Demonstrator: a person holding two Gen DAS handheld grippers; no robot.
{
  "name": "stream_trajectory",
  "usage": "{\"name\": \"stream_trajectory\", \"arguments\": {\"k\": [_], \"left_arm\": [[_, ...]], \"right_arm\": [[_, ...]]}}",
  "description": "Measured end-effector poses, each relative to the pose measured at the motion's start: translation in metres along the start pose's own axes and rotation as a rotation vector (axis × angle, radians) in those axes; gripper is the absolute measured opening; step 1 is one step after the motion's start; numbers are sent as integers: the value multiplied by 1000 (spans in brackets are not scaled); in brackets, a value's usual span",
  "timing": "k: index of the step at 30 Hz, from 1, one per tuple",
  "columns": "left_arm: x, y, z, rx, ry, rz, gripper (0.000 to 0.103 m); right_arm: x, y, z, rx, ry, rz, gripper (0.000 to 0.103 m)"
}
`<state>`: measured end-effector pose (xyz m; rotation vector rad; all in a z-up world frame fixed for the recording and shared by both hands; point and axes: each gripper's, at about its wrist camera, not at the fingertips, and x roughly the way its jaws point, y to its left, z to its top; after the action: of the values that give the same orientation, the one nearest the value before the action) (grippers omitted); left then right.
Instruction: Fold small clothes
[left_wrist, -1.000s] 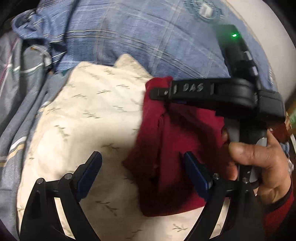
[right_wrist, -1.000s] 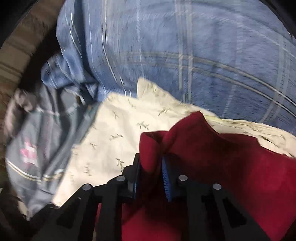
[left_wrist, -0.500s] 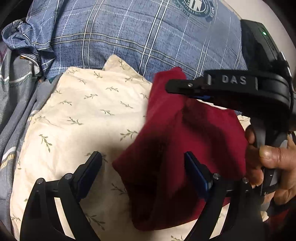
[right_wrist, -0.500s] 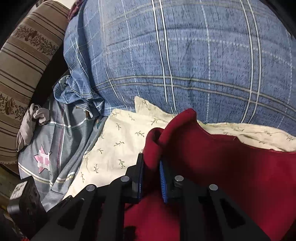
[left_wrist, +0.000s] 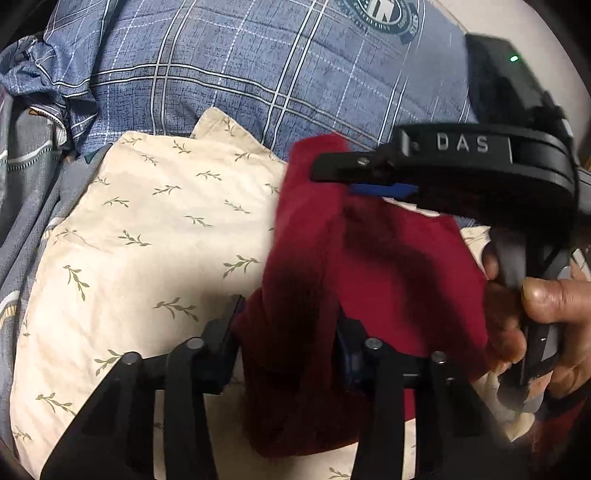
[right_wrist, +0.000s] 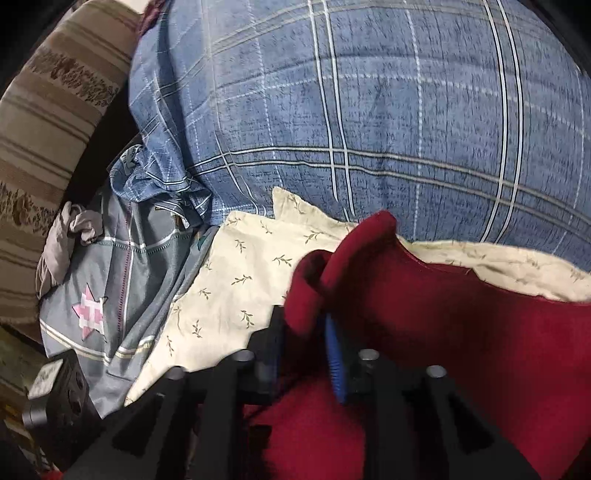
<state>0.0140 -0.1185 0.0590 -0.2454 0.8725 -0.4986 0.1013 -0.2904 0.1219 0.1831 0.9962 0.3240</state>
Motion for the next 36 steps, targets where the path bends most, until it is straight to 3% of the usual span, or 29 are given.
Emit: {"name": "stream_trajectory", "arguments": {"k": [1, 2, 9, 10, 12, 13, 14, 16, 21, 24, 26, 29, 32, 36], "left_arm": [[-2, 0, 1, -7, -7, -11, 37], [-4, 0, 2, -10, -17, -24, 37], [-5, -9, 1, 41, -33, 5, 37], [-4, -11, 1, 45, -32, 6, 37], [-2, -12, 1, 49, -30, 13, 37], [0, -12, 2, 52, -27, 20, 37], [1, -13, 2, 53, -23, 24, 37], [1, -14, 2, 52, -22, 28, 39], [4, -17, 0, 64, -14, 54, 57], [-3, -16, -5, 45, -4, 58, 57], [-13, -18, -8, 25, -14, 26, 57], [-30, -37, -7, 8, -34, -53, 41], [-34, -81, -3, 106, -34, -61, 37], [-25, -141, 4, 173, -1, -125, 34]], "right_arm": [[2, 0, 1, 19, 13, 6, 79], [4, 1, 2, 28, 21, 15, 82], [40, 24, 15, -10, 125, 3, 83], [49, 28, 11, -35, 147, -34, 81], [55, 35, 5, -113, 130, -98, 64], [53, 37, 3, -149, 112, -126, 44], [50, 34, 1, -155, 97, -121, 34], [44, 21, -3, -116, 79, -71, 28], [25, 11, -5, -101, 35, -33, 21], [8, 8, -4, -89, 4, -1, 17], [-9, 2, -5, -78, -23, 15, 17], [-41, -16, -13, -50, -63, 39, 16], [-74, -38, -15, -22, -87, 57, 16], [-122, -75, -23, 4, -139, -3, 15]]}}
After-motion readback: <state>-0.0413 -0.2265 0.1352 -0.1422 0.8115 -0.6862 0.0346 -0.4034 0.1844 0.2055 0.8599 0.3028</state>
